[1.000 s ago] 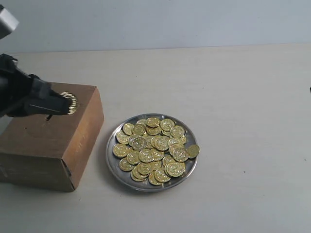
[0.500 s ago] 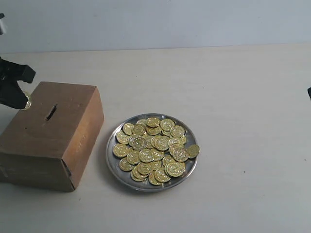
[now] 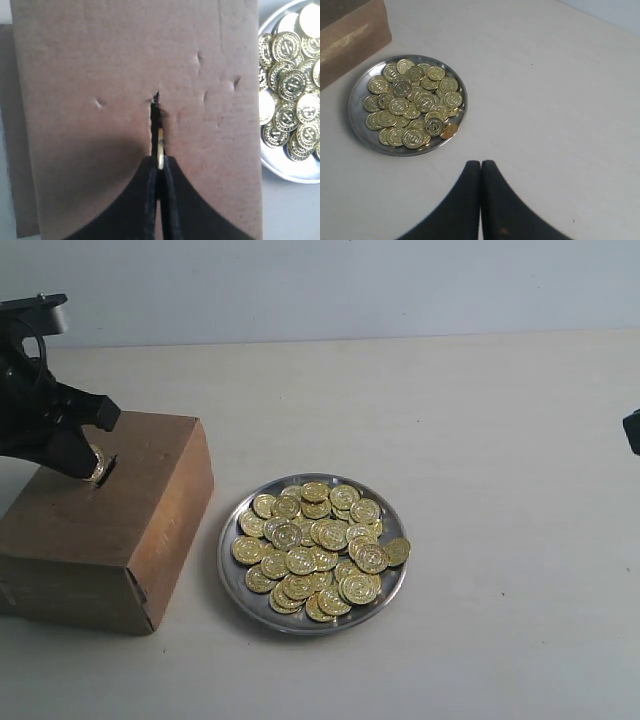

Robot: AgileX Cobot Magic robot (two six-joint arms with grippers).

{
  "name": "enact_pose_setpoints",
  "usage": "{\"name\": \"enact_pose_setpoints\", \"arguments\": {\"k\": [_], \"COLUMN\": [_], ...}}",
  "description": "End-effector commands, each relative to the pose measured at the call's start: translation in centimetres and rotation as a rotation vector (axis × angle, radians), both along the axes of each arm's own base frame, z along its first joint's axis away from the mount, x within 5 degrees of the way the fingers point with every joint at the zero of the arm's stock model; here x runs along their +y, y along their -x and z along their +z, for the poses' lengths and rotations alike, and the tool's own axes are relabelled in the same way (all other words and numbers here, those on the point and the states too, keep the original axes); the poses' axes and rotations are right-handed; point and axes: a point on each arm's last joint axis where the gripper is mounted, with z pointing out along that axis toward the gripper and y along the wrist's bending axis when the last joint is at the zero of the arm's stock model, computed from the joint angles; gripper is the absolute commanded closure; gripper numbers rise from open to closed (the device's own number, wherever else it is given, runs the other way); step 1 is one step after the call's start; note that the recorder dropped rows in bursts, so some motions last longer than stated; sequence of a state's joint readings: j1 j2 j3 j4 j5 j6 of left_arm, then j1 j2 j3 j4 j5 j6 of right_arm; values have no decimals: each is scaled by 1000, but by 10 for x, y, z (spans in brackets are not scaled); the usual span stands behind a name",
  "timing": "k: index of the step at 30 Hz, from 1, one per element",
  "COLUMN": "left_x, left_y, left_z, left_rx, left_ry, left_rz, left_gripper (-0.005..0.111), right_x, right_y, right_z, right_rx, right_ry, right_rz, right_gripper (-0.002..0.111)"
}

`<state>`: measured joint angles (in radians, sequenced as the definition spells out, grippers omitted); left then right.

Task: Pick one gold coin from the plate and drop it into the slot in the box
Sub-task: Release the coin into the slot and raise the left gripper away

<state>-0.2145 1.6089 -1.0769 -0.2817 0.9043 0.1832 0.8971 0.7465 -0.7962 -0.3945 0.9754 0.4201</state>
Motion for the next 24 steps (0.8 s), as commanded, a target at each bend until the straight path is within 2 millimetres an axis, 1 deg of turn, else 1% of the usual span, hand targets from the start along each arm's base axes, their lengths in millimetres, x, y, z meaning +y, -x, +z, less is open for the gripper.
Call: {"name": "enact_pose_setpoints", "arguments": {"k": [1,24], "left_x": [-3,-3], "left_y": [-4,-3], "left_z": [2,0], "left_rx": [-40,-29], "left_ry": [10,4], "left_rz": [11,-21], "left_gripper": [107,107], "right_x": [0,0], "right_y": [0,0], "right_z": [0,0], "right_rx": [-8,-8], "right_ry": [-12,-16], "right_rz": [0,1], "right_gripper": [108,108]}}
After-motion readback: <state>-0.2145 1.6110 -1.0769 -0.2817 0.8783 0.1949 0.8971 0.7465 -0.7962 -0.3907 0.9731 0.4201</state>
